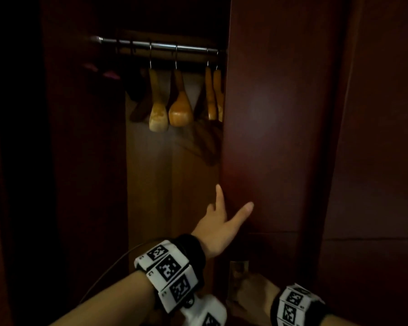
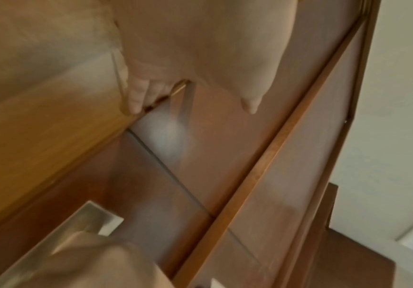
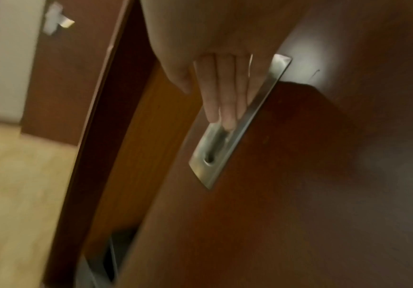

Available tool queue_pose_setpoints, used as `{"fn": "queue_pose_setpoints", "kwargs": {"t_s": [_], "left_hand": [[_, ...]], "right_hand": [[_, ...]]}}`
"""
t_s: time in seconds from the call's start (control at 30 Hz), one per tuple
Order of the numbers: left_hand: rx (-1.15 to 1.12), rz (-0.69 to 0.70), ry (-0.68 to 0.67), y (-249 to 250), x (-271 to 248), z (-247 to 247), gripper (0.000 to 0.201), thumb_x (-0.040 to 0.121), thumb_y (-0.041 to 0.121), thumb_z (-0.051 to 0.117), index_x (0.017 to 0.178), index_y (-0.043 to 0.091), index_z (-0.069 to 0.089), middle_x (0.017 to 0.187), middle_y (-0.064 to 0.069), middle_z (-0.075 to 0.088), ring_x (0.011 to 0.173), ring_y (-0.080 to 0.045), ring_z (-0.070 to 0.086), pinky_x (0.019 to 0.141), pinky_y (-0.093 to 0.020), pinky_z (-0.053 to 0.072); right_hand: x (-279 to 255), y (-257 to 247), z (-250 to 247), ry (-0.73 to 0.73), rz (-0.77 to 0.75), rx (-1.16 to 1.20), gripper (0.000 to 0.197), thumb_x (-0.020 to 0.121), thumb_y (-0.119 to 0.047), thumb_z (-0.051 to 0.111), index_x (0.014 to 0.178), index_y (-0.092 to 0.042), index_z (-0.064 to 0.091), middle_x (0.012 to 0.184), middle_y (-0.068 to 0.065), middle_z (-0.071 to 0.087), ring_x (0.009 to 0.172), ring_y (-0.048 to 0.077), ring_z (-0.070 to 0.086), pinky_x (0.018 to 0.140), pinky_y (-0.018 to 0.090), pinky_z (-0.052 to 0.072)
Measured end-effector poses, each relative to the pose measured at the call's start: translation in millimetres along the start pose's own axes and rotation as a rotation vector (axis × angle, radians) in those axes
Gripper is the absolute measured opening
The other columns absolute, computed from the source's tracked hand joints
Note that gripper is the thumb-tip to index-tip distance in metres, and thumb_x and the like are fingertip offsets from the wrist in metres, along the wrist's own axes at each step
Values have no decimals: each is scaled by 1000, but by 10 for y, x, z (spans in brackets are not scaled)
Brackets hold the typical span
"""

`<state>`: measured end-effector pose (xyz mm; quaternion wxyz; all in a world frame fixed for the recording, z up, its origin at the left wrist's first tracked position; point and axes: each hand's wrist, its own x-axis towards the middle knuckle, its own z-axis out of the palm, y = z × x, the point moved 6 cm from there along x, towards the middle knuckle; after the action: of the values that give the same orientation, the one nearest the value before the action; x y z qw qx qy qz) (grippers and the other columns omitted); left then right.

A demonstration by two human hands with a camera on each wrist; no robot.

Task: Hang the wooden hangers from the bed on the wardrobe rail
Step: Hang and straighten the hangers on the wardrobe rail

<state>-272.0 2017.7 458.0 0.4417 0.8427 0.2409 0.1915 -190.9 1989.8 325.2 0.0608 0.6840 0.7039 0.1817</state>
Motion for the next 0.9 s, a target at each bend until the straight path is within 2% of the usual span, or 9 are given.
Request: {"fn": "queue_pose_setpoints", "kwargs": {"t_s": [0.03,0.07,0.13,0.23,0.37,0.47,0.57,0.7,0.9], "left_hand": [[8,3,-24,19,17,17,94,80,75,32,143,36,-26,160,1,-2,147,-18,2,115,-34,10],[18,9,-52,40,34,29,94,81,75,31,143,35,-26,160,1,0,147,-18,3,115,-33,10],[85,17,-117,86,50,19,91,83,73,28,144,31,-26,159,0,8,146,-17,13,113,-27,14],[261,50,-150,278,19,-214,78,89,66,20,150,27,-9,158,2,15,144,-17,21,110,-23,15],[280,337,207,855,-86,-1044,57,94,54,30,143,26,34,143,1,45,128,-16,46,105,-24,31],[271,460,633,1113,-216,-1816,38,95,43,40,126,23,52,113,1,59,105,-16,57,91,-31,45],[323,370,887,1085,-171,-2400,31,93,34,49,121,23,54,111,-5,59,101,-22,58,91,-38,48],[406,146,872,915,104,-2672,43,90,29,54,132,21,45,128,-11,50,110,-26,56,92,-34,45],[418,-10,701,627,569,-2583,64,88,48,51,143,27,27,136,-13,42,118,-29,53,99,-39,46]], "right_hand": [[20,23,-10,-61,4,90,86,87,-53,3,92,-9,76,103,22,70,91,31,70,89,45,52],[7,4,-81,-52,3,144,95,86,-60,-2,98,-3,73,110,22,68,98,29,68,94,40,50],[1,52,-270,-5,22,144,94,96,-51,-4,71,-11,76,78,-2,75,76,5,71,73,16,53],[68,57,-359,42,4,98,49,89,-44,35,61,-24,71,63,-13,69,65,6,69,64,25,57],[310,-2,-1159,263,-42,91,39,80,-46,39,70,-28,72,70,-11,69,72,9,69,61,20,57],[555,45,-1902,436,-15,131,50,82,-44,31,94,-19,72,93,0,69,92,17,66,76,29,57],[710,128,-2670,673,59,212,55,85,-40,27,113,-12,65,110,3,63,108,18,56,91,32,50],[1028,339,-3449,792,172,260,34,95,-22,41,126,-15,54,123,0,52,118,14,45,98,26,41],[1612,610,-3498,489,549,358,38,95,-27,45,132,-15,45,137,9,35,123,27,44,96,36,44]]}}
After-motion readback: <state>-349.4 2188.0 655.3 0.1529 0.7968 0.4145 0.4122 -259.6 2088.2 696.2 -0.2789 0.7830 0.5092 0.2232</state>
